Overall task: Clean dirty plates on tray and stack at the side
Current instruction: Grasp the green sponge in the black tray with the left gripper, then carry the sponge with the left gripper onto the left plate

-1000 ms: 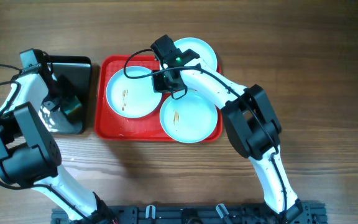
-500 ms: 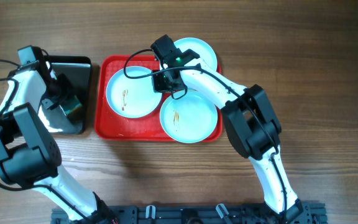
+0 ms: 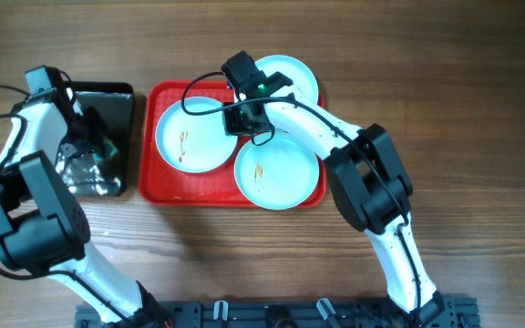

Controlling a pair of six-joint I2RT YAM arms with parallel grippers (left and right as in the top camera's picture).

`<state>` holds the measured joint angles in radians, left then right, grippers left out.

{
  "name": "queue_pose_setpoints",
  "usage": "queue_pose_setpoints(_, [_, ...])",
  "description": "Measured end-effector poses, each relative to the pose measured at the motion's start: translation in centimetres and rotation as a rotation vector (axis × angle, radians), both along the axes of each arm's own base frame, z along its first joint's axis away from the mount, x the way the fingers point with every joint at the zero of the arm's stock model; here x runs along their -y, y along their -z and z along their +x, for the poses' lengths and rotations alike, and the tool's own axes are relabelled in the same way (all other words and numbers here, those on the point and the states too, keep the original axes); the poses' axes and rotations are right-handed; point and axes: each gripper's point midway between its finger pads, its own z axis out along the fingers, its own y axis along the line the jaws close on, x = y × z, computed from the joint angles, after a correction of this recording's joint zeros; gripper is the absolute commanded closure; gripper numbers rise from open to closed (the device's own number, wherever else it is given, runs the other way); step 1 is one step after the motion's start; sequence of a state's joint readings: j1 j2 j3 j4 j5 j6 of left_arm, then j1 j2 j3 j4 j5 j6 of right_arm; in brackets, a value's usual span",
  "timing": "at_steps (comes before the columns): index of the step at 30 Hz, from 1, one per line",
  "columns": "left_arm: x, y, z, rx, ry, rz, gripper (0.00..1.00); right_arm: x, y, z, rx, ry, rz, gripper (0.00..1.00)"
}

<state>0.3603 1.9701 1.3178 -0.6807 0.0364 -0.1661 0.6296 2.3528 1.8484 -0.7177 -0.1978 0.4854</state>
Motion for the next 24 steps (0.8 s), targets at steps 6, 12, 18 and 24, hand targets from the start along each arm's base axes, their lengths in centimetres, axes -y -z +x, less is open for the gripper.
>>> queue_pose_setpoints(6, [1.8, -3.5, 0.3, 0.032, 0.03, -0.072, 0.96, -0.1, 0.0, 0.0, -0.002, -0.002, 0.004, 0.96])
queue_pose_setpoints(12, [7.3, -12.9, 1.4, 0.245, 0.192, -0.143, 0.96, -0.3, -0.1, -0.2, -0.009, -0.006, 0.015, 0.96])
queue_pose_setpoints(18, [14.5, -10.5, 1.5, 0.188, 0.403, -0.172, 0.96, -0.4, -0.2, -0.3, -0.022, -0.011, 0.032, 0.96])
queue_pose_setpoints(24, [16.3, -3.4, 1.4, 0.075, 0.471, -0.095, 0.96, -0.3, -0.2, -0.3, -0.027, -0.009, 0.037, 0.96])
